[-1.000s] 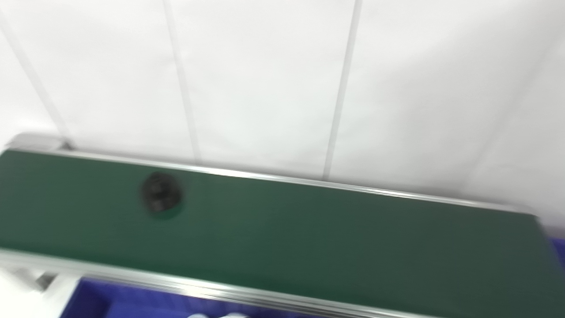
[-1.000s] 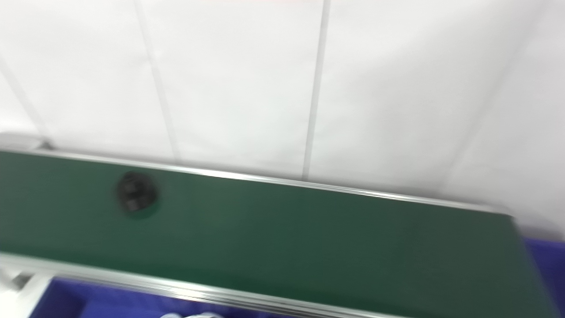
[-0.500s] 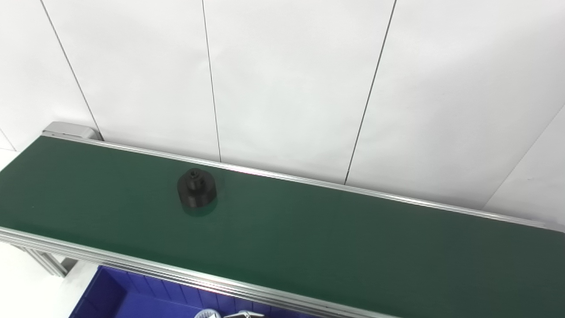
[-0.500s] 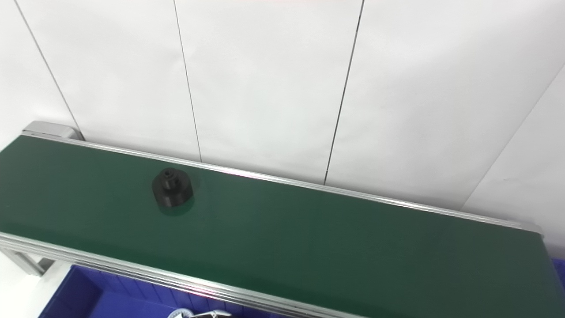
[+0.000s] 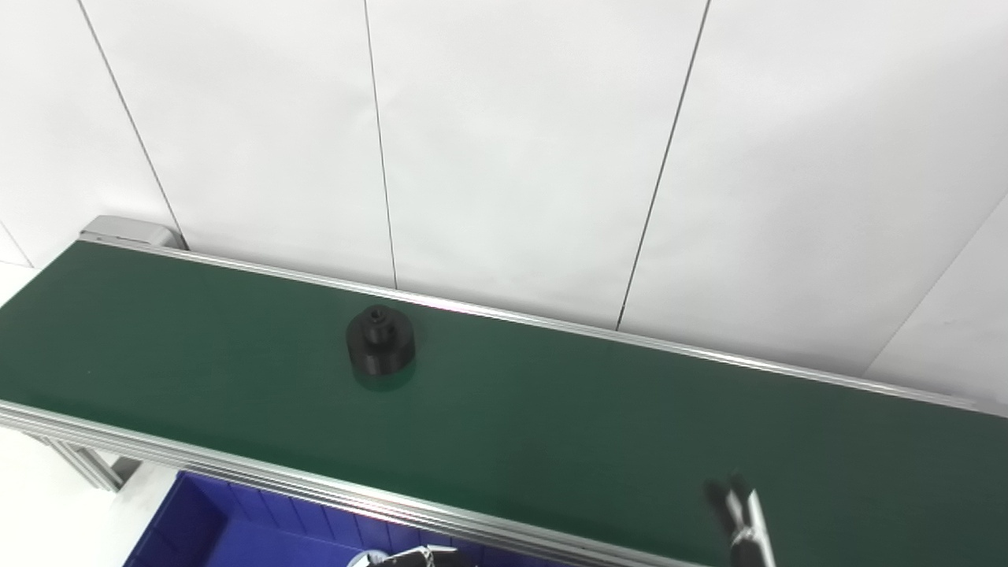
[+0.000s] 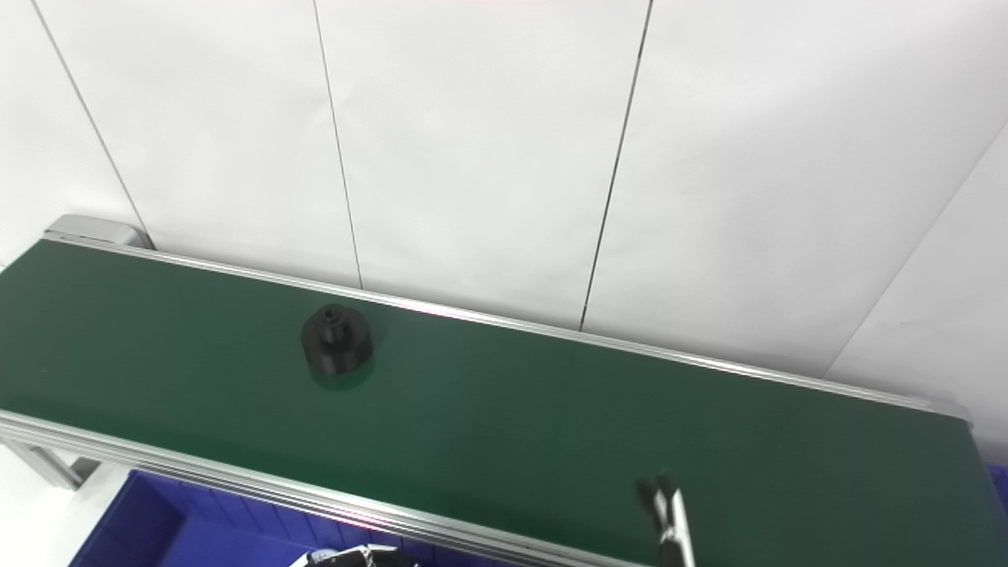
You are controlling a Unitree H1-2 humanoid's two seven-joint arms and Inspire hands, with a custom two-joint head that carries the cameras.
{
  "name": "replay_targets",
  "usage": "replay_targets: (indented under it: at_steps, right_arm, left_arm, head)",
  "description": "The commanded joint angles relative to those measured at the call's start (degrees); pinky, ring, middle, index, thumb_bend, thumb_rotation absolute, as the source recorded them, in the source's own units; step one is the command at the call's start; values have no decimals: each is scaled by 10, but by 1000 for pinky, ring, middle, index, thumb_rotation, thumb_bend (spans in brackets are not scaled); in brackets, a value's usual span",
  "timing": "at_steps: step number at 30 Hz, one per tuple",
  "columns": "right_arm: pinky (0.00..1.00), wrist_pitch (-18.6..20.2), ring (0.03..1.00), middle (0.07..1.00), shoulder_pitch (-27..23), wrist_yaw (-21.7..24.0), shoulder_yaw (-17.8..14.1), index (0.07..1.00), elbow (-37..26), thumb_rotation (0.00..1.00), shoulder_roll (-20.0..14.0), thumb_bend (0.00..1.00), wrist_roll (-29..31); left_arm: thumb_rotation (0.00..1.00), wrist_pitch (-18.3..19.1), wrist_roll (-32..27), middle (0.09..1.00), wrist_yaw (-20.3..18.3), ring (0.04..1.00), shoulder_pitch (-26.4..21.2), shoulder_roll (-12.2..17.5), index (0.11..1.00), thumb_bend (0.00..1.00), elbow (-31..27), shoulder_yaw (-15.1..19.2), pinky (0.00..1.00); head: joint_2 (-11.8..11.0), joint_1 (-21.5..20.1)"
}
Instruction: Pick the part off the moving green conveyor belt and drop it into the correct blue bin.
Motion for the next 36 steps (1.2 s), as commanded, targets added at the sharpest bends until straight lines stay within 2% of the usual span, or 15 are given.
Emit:
replay_targets:
  at_steps: [1, 3, 4, 6, 9, 12, 15, 16, 18, 22, 25, 30, 32, 34, 36]
  right_arm:
    - [958, 10, 955, 947, -25, 26, -17, 1000, -26, 467, 13, 732, -11]
    - [897, 22, 925, 934, -43, 45, -30, 1000, -32, 566, 23, 727, -16]
    - [887, 28, 922, 932, -51, 54, -36, 1000, -35, 575, 27, 722, -16]
    - [865, 53, 913, 924, -69, 76, -46, 1000, -49, 576, 37, 712, -17]
    - [855, 107, 901, 902, -86, 106, -64, 988, -78, 576, 45, 719, -19]
    - [850, 141, 881, 875, -106, 133, -80, 947, -91, 506, 44, 739, -11]
    - [846, 167, 872, 865, -127, 157, -93, 934, -94, 480, 46, 753, -6]
    - [844, 185, 870, 862, -140, 165, -96, 931, -92, 478, 49, 755, -10]
    - [823, 215, 852, 848, -163, 179, -100, 917, -88, 440, 54, 767, -17]
    - [819, 269, 851, 855, -200, 201, -98, 918, -85, 400, 61, 770, -46]
    - [790, 308, 843, 856, -229, 216, -92, 919, -73, 392, 68, 776, -69]
    - [769, 322, 839, 858, -274, 225, -83, 918, -20, 405, 81, 808, -78]
    - [750, 336, 838, 862, -290, 230, -77, 918, -2, 390, 88, 827, -85]
    - [754, 350, 841, 867, -308, 233, -69, 923, 14, 379, 93, 820, -98]
    - [777, 358, 844, 862, -327, 235, -63, 923, 32, 389, 97, 827, -110]
  left_arm:
    - [473, -19, -16, 788, -21, 747, -8, -6, 756, 809, -7, 15, 664]
    - [500, -19, -12, 777, -21, 748, -7, -10, 752, 825, -11, 24, 679]
    - [509, -19, -9, 775, -20, 748, -6, -11, 750, 830, -14, 27, 680]
    - [510, -19, -14, 775, -25, 748, -3, -16, 750, 836, -19, 37, 683]
    - [484, -19, -11, 764, -11, 743, 6, -23, 739, 865, -28, 44, 679]
    - [418, -19, -12, 762, -1, 750, 10, -26, 741, 914, -35, 50, 686]
    - [407, -19, -13, 766, 0, 756, 11, -24, 748, 933, -40, 53, 694]
    - [406, -19, -15, 767, -5, 757, 11, -23, 749, 937, -42, 55, 695]
    - [396, -19, -16, 779, -9, 769, 11, -19, 762, 934, -46, 55, 710]
    - [436, -19, -10, 799, -7, 792, 20, -14, 781, 946, -64, 47, 738]
    - [411, -19, -3, 816, 2, 808, 34, -11, 794, 926, -85, 31, 755]
    - [383, -19, 2, 846, -8, 833, 31, -11, 829, 831, -94, 18, 788]
    - [405, -19, 7, 864, -13, 851, 28, -9, 849, 778, -92, 15, 816]
    - [519, -19, 35, 881, 18, 866, 34, 0, 862, 788, -106, -4, 835]
    - [589, -19, 64, 886, 61, 868, 47, 8, 861, 811, -128, -25, 835]
  head:
    - [9, -8]
    - [16, -14]
    - [16, -14]
    - [41, -18]
    - [56, -22]
    - [76, -31]
    - [85, -36]
    - [95, -41]
    - [100, -46]
    - [116, -56]
    - [119, -65]
    - [123, -101]
    - [123, -114]
    - [123, -120]
    - [122, -130]
